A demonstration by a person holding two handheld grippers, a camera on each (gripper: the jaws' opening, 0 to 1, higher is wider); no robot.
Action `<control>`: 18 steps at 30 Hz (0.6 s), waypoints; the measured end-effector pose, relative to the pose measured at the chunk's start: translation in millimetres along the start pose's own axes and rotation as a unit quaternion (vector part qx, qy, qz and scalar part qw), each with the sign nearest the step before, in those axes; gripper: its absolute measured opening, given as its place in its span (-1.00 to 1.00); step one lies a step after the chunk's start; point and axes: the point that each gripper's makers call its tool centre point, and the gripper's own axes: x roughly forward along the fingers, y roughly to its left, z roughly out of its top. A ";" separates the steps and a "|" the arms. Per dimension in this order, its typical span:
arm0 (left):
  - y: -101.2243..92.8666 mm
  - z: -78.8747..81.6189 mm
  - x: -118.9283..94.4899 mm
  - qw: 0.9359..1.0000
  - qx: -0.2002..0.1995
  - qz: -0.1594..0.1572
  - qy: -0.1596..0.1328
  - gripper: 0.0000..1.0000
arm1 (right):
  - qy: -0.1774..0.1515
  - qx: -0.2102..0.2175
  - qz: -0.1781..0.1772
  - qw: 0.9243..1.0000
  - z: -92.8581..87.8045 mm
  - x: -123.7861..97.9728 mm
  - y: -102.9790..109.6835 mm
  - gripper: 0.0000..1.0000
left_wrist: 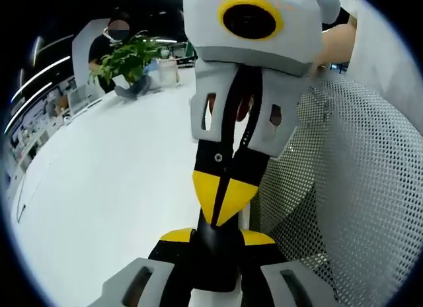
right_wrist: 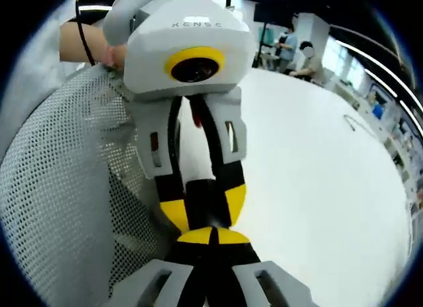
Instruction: Press the specified remote control buttons in sequence, fully releasing each button before pressing the next.
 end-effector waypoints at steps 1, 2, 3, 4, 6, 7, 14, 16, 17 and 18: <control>0.0 0.1 -0.1 1.000 0.000 0.000 0.000 -0.51 | -0.002 0.003 0.000 1.000 0.2 0.2 0.8 -1.00; -0.1 0.0 0.0 1.000 -0.001 0.000 -0.001 -0.51 | -0.003 0.004 0.001 1.000 0.4 0.1 1.9 -1.00; -0.1 0.0 -0.1 1.000 -0.001 0.000 -0.001 -0.51 | -0.003 0.001 0.002 1.000 0.5 -0.3 3.0 -1.00; 0.0 0.0 -0.1 1.000 -0.001 0.000 -0.001 -0.51 | -0.002 -0.001 0.003 1.000 0.5 -0.4 3.6 -1.00; 0.1 0.0 0.1 1.000 0.000 -0.001 -0.002 -0.51 | 0.002 -0.011 0.004 1.000 -0.1 -0.6 4.5 -0.97; 0.2 0.0 0.1 1.000 0.000 -0.001 -0.002 -0.51 | 0.002 -0.015 0.006 1.000 -0.4 -0.6 4.7 -0.96; 0.5 0.1 0.3 1.000 0.002 -0.001 -0.001 -0.51 | 0.008 -0.044 0.013 0.999 -7.2 -6.0 4.0 -0.86; 0.5 -0.2 0.3 1.000 0.002 -0.001 -0.002 -0.50 | 0.008 -0.035 0.012 0.999 -9.4 -7.9 1.7 -0.81; 0.5 -0.3 0.2 1.000 0.003 -0.001 -0.002 -0.50 | 0.010 -0.029 0.011 0.999 -12.0 -9.0 -0.2 -0.77; 0.6 -0.3 0.3 1.000 0.003 -0.001 -0.002 -0.50 | 0.009 -0.025 0.010 1.000 -13.4 -10.2 -1.1 -0.76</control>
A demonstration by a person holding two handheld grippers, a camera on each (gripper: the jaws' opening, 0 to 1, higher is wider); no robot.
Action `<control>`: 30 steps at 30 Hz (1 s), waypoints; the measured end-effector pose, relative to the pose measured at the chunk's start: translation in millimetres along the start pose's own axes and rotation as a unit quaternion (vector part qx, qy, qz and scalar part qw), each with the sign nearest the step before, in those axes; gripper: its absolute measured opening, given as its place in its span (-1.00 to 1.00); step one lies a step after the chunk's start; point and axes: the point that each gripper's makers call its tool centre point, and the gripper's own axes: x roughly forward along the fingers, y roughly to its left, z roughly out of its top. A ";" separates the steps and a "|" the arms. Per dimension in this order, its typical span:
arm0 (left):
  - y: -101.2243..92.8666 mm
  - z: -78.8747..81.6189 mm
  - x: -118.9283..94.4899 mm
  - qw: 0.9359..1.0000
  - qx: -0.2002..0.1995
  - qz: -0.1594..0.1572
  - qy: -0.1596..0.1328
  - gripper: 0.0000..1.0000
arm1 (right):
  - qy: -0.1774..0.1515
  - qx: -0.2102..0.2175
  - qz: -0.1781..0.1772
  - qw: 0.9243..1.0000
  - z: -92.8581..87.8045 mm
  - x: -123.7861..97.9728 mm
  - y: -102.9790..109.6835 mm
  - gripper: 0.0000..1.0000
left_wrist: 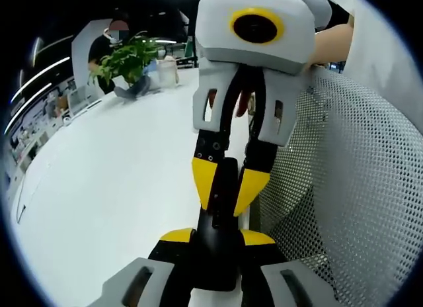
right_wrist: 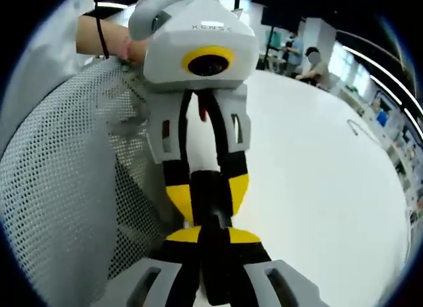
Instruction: Press the specified remote control buttons in sequence, fully releasing each button before pressing the next.
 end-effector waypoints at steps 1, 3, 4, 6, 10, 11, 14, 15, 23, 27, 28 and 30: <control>0.0 0.0 0.1 1.000 0.000 0.000 0.000 -0.50 | 0.000 0.004 0.002 1.000 -1.0 -0.4 0.2 -0.75; -0.2 0.2 0.3 1.000 0.000 0.000 0.000 -0.50 | 0.001 0.011 0.006 1.000 -3.0 -0.8 1.2 -0.72; -0.2 0.2 0.4 1.000 0.000 0.000 0.000 -0.50 | 0.000 0.013 0.006 1.000 -3.5 -1.0 1.4 -0.70; -0.4 0.3 0.5 1.000 0.001 0.000 -0.001 -0.50 | 0.000 0.018 0.007 1.000 -4.3 -1.5 2.3 -0.66; -0.8 0.5 0.4 1.000 0.002 -0.001 -0.002 -0.50 | 0.000 0.018 0.010 1.000 -5.5 -1.1 4.8 -0.59; -0.9 0.6 0.4 1.000 0.003 -0.002 -0.002 -0.50 | -0.001 0.013 0.008 1.000 -6.0 -1.4 4.4 -0.61; -0.8 0.8 0.2 1.000 0.005 -0.004 -0.005 -0.50 | -0.010 0.021 0.006 1.000 -5.9 -1.9 2.7 -0.63; -0.8 0.8 0.4 1.000 0.004 -0.004 -0.004 -0.50 | -0.010 0.024 0.006 1.000 -6.6 -1.7 2.1 -0.61; -1.4 1.6 0.7 1.000 0.005 -0.005 -0.003 -0.50 | 0.009 0.030 -0.004 0.999 -20.6 0.2 -3.7 -0.53; -1.7 1.4 1.5 1.000 0.005 -0.005 -0.003 -0.50 | 0.013 0.031 -0.008 0.999 -25.0 -1.3 -3.3 -0.52; -1.5 1.3 1.5 1.000 0.005 -0.005 -0.003 -0.50 | 0.013 0.033 -0.007 0.999 -25.5 -1.8 -3.1 -0.53; -1.4 1.2 1.6 1.000 0.006 -0.006 -0.003 -0.50 | 0.012 0.037 -0.007 0.999 -26.1 -2.5 -2.9 -0.53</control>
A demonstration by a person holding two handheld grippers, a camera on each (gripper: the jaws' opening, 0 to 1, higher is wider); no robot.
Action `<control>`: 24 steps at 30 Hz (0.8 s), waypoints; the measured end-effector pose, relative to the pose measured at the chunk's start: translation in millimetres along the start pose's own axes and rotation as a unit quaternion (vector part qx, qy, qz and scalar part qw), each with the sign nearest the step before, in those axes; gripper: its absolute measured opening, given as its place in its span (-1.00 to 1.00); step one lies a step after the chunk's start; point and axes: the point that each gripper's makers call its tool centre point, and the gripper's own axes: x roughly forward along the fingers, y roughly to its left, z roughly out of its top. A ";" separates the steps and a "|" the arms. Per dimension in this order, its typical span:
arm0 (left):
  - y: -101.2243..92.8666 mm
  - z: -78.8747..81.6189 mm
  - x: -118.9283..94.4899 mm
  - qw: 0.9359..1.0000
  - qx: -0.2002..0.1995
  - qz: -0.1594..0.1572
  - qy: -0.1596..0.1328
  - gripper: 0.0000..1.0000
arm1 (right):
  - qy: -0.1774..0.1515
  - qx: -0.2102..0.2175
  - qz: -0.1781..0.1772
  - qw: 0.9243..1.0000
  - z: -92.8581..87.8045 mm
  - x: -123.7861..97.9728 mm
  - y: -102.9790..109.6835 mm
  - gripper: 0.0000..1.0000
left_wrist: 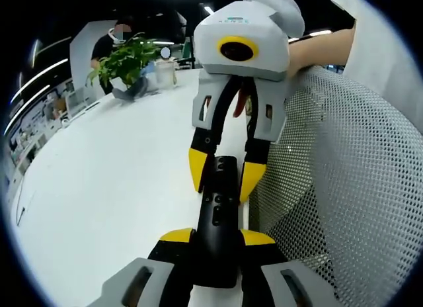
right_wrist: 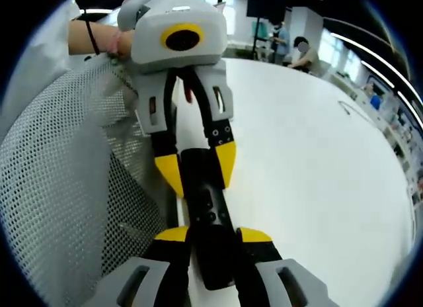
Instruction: Press the specified remote control buttons in sequence, fully releasing each button before pressing the next.
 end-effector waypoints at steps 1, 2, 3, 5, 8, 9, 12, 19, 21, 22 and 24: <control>0.0 0.1 0.1 1.000 0.000 0.000 0.000 -0.50 | 0.000 0.000 0.000 1.000 -0.2 0.1 0.2 -0.53; 0.2 0.1 0.0 1.000 -0.002 0.000 0.002 -0.50 | 0.001 -0.003 0.000 1.000 -0.1 0.3 0.2 -0.53; 0.1 0.2 0.0 1.000 -0.002 0.000 0.003 -0.50 | 0.002 -0.005 0.000 1.000 0.0 0.4 0.4 -0.53; 0.6 0.3 -0.7 1.000 -0.004 0.000 0.005 -0.48 | 0.003 -0.010 -0.001 1.000 0.2 0.5 0.4 -0.54; 3.0 -1.1 -3.9 0.999 -0.036 -0.001 0.012 -0.43 | 0.001 -0.006 -0.003 1.000 0.6 1.1 -0.4 -0.54; 3.5 -2.2 -5.2 0.999 -0.042 -0.001 0.014 -0.41 | 0.001 -0.005 -0.003 1.000 0.6 1.1 -0.5 -0.55; 1.6 -1.3 -9.7 0.998 -0.069 -0.011 0.011 -0.33 | 0.000 -0.001 -0.006 1.000 1.7 1.5 -1.5 -0.55; 13.8 11.7 -33.7 0.996 -0.090 0.025 -0.012 -0.04 | -0.002 0.006 -0.009 1.000 2.4 2.0 -3.4 -0.55; 19.7 16.3 -43.4 0.994 -0.099 0.041 -0.029 0.00 | -0.003 0.008 -0.009 1.000 2.8 2.0 -3.5 -0.55; 22.8 17.4 -49.3 0.993 -0.104 0.051 -0.037 0.01 | -0.004 0.009 -0.008 1.000 2.8 2.0 -3.4 -0.55; 26.9 18.4 -56.3 0.991 -0.108 0.068 -0.047 0.09 | -0.004 0.010 -0.009 1.000 2.7 2.2 -3.6 -0.55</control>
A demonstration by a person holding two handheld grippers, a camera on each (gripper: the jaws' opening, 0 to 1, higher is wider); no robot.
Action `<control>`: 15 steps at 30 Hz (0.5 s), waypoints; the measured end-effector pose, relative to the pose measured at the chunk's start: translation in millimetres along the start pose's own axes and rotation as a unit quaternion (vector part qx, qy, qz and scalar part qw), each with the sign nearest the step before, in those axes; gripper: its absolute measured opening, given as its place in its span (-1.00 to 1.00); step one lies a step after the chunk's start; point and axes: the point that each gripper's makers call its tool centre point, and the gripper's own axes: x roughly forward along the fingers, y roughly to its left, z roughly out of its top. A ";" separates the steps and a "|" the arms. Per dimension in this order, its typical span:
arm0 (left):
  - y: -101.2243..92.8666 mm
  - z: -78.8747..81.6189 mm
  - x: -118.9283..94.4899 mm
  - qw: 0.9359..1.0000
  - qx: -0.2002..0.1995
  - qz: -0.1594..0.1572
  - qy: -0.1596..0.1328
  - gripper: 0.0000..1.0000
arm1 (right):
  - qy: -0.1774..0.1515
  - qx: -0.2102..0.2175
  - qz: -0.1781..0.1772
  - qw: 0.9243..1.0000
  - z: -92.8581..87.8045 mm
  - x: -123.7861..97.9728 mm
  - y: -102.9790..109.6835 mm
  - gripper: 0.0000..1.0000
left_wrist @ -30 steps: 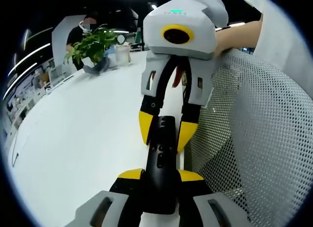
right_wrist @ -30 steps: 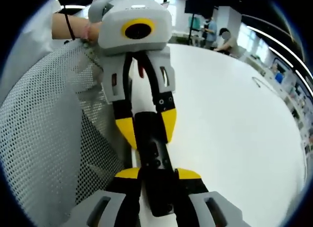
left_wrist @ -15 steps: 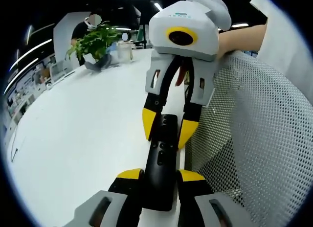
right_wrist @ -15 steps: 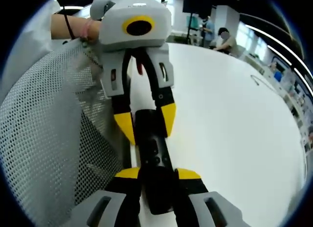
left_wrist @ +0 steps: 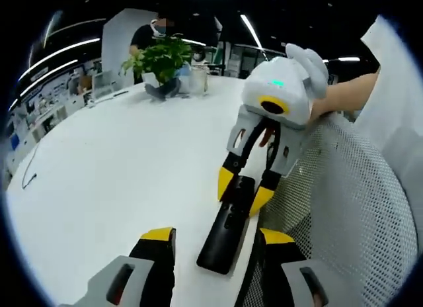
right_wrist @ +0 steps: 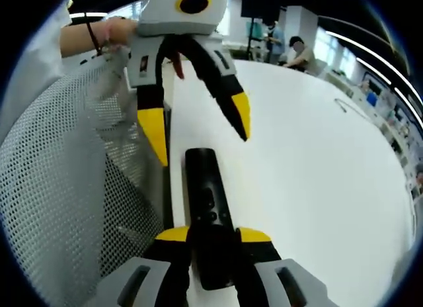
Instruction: Press the specified remote control buttons in sequence, fully releasing each button before pressing the next.
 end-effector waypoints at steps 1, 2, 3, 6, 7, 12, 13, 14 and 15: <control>1.2 0.7 -2.9 1.000 -0.002 0.006 -0.004 0.12 | 0.000 0.000 0.000 1.000 0.1 0.6 0.0 -0.55; 2.9 2.0 -5.4 1.000 -0.005 0.013 -0.010 0.15 | 0.000 -0.001 -0.001 1.000 0.0 0.6 0.1 -0.55; 4.4 2.9 -10.0 0.999 -0.011 0.025 -0.017 0.17 | 0.001 0.000 -0.001 1.000 0.3 0.6 0.0 -0.55; 7.0 4.1 -19.1 0.998 -0.024 0.052 -0.031 0.22 | 0.000 0.001 -0.001 1.000 0.5 0.6 -0.1 -0.55; 8.7 3.6 -22.0 0.997 -0.026 0.063 -0.033 0.23 | 0.000 0.001 -0.002 1.000 0.9 0.4 -0.3 -0.55; 17.2 3.4 -40.4 0.990 -0.039 0.120 -0.055 0.28 | -0.002 0.003 -0.002 1.000 1.4 0.5 -1.0 -0.55; 19.9 4.0 -44.4 0.989 -0.036 0.133 -0.056 0.29 | -0.002 0.004 -0.002 1.000 1.2 0.7 -1.3 -0.55; 24.5 8.1 -50.2 0.986 -0.027 0.154 -0.065 0.30 | -0.002 0.004 -0.002 1.000 1.3 0.8 -1.4 -0.55; 26.8 11.1 -54.1 0.983 -0.026 0.165 -0.075 0.32 | -0.002 0.004 -0.002 1.000 1.5 0.9 -1.5 -0.55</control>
